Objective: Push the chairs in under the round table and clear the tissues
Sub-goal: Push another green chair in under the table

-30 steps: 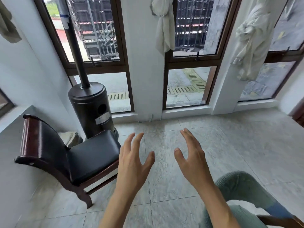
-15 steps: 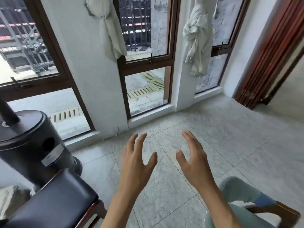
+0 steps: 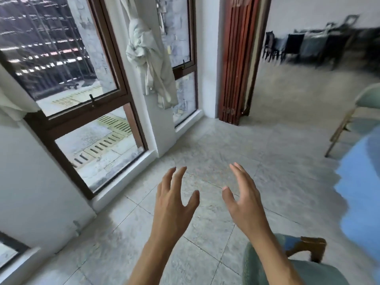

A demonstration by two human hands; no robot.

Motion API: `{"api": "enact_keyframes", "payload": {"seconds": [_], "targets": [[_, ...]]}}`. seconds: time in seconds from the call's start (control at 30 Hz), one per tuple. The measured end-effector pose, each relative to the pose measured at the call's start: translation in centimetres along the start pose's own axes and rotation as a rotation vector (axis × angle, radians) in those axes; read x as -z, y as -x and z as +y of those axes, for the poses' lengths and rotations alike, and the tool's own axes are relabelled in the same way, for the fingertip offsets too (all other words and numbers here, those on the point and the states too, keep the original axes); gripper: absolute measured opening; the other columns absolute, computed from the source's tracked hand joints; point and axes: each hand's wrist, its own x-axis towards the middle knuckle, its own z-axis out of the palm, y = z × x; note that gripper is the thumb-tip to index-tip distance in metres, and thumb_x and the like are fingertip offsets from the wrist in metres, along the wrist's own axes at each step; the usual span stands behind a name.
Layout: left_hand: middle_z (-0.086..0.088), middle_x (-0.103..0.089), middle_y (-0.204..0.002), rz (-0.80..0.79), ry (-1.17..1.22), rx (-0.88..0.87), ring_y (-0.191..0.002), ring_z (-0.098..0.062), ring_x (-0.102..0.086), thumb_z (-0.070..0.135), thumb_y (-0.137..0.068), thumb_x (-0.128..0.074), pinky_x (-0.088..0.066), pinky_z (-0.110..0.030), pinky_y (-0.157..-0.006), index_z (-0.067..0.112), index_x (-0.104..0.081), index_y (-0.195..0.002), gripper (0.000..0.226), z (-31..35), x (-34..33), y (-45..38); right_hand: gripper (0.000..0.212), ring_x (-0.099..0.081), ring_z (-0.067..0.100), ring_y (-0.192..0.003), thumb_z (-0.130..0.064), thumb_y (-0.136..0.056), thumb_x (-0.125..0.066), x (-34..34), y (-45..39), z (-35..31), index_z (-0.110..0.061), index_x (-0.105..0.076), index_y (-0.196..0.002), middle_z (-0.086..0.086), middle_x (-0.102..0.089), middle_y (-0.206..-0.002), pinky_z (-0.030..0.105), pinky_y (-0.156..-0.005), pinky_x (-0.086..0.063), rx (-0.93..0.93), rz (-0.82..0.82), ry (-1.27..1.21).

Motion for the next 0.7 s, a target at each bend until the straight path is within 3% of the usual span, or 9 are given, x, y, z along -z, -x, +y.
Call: {"api": "enact_keyframes", "payload": {"seconds": [0.17,0.33,0.5,0.57,0.7], "targets": [[0.01,-0.031,-0.153,-0.182,0.111,-0.167,-0.139,-0.012,-0.034,0.038,-0.09,-0.065,-0.03,-0.025,-0.102,0.038,-0.034,-0.145,0.063,3.4,-6.8,-4.9,0.056,-0.014,-0.007,-0.143,-0.029,-0.099,-0.049,5.2,-0.6,4.0,-0.031,-0.028,-0.151,-0.019,-0.021,-0.159,-0.006,-0.098,-0.008,-0.182,0.194,0.058],[0.009,-0.03,-0.153,-0.42,0.24,-0.372,-0.139,-0.015,-0.034,0.038,-0.091,-0.063,-0.037,-0.034,-0.106,0.039,-0.031,-0.144,0.062,8.3,-13.7,-7.3,0.058,-0.02,-0.005,-0.143,-0.024,-0.097,-0.054,10.1,1.5,7.3,-0.029,-0.032,-0.15,-0.017,-0.025,-0.157,0.002,-0.108,-0.014,-0.373,0.452,0.148],[0.006,-0.031,-0.152,-0.633,0.381,-0.533,-0.139,-0.015,-0.033,0.036,-0.09,-0.062,-0.03,-0.027,-0.101,0.034,-0.035,-0.145,0.062,12.9,-19.1,-8.2,0.058,-0.018,-0.022,-0.132,-0.017,-0.094,-0.058,13.8,5.1,8.4,-0.025,-0.037,-0.148,-0.013,-0.031,-0.155,-0.007,-0.099,-0.009,-0.561,0.715,0.271],[0.005,-0.032,-0.152,-0.715,0.419,-0.6,-0.137,-0.017,-0.035,0.034,-0.089,-0.062,-0.031,-0.028,-0.098,0.034,-0.034,-0.144,0.062,14.3,-20.7,-8.5,0.058,-0.022,-0.014,-0.136,-0.017,-0.094,-0.059,14.4,6.4,8.2,-0.024,-0.037,-0.148,-0.011,-0.032,-0.155,-0.004,-0.103,-0.011,-0.644,0.815,0.316],[0.008,-0.032,-0.151,-0.881,0.539,-0.716,-0.137,-0.016,-0.035,0.033,-0.089,-0.063,-0.035,-0.031,-0.102,0.039,-0.034,-0.143,0.062,16.2,-22.6,-8.6,0.058,-0.028,0.006,-0.144,-0.015,-0.093,-0.059,13.9,8.4,6.6,-0.023,-0.039,-0.147,-0.006,-0.034,-0.156,0.016,-0.112,-0.02,-0.784,1.006,0.368]]}}
